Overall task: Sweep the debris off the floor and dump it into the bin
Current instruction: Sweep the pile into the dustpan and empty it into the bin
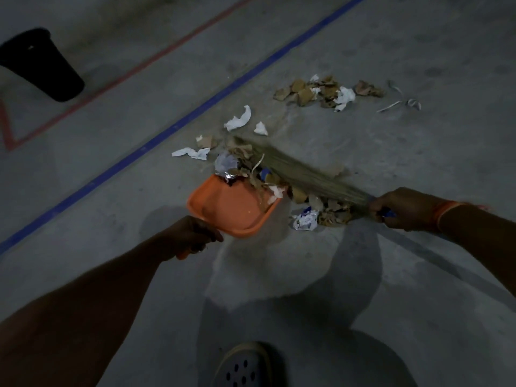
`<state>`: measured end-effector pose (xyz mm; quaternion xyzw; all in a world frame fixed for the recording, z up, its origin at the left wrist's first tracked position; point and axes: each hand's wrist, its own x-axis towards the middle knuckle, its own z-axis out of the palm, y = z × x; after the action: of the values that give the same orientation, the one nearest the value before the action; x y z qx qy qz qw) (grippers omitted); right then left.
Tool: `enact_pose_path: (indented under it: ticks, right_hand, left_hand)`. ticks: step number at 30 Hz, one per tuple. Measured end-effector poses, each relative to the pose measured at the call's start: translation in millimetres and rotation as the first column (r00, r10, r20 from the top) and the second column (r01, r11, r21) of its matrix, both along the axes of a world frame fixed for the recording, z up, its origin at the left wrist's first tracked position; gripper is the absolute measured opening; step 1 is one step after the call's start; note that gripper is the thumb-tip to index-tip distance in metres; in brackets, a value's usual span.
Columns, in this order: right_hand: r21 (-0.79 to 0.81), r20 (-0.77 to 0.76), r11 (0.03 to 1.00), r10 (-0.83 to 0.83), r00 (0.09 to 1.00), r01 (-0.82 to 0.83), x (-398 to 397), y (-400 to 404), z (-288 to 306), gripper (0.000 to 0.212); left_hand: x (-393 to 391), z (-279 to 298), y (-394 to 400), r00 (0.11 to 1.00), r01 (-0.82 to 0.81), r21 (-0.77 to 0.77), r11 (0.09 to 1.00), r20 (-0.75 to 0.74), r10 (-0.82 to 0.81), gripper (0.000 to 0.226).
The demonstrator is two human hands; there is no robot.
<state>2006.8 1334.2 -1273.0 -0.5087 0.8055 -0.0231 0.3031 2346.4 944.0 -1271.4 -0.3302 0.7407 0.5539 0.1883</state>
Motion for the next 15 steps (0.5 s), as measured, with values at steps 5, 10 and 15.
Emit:
enact_pose_path:
  ticks: [5,10,15]
  right_hand:
    - [-0.014,0.015,0.998,0.062,0.998,-0.061,18.6,15.7,-5.9,0.032]
    - [-0.073,0.012,0.992,0.106,0.994,-0.105,36.1,25.2,-9.0,0.025]
    - [-0.085,0.025,0.992,0.091,0.995,-0.089,45.6,35.0,-11.5,0.022]
  left_hand:
    - [1.9,2.7,6.0,1.0,-0.022,0.018,1.0,-0.011,0.022,0.022]
    - [1.1,2.9,11.7,0.995,-0.084,0.039,0.996,-0.044,0.086,0.024]
    - [7.3,-1.8,11.5,0.993,-0.096,0.051,0.994,-0.063,0.1,0.024]
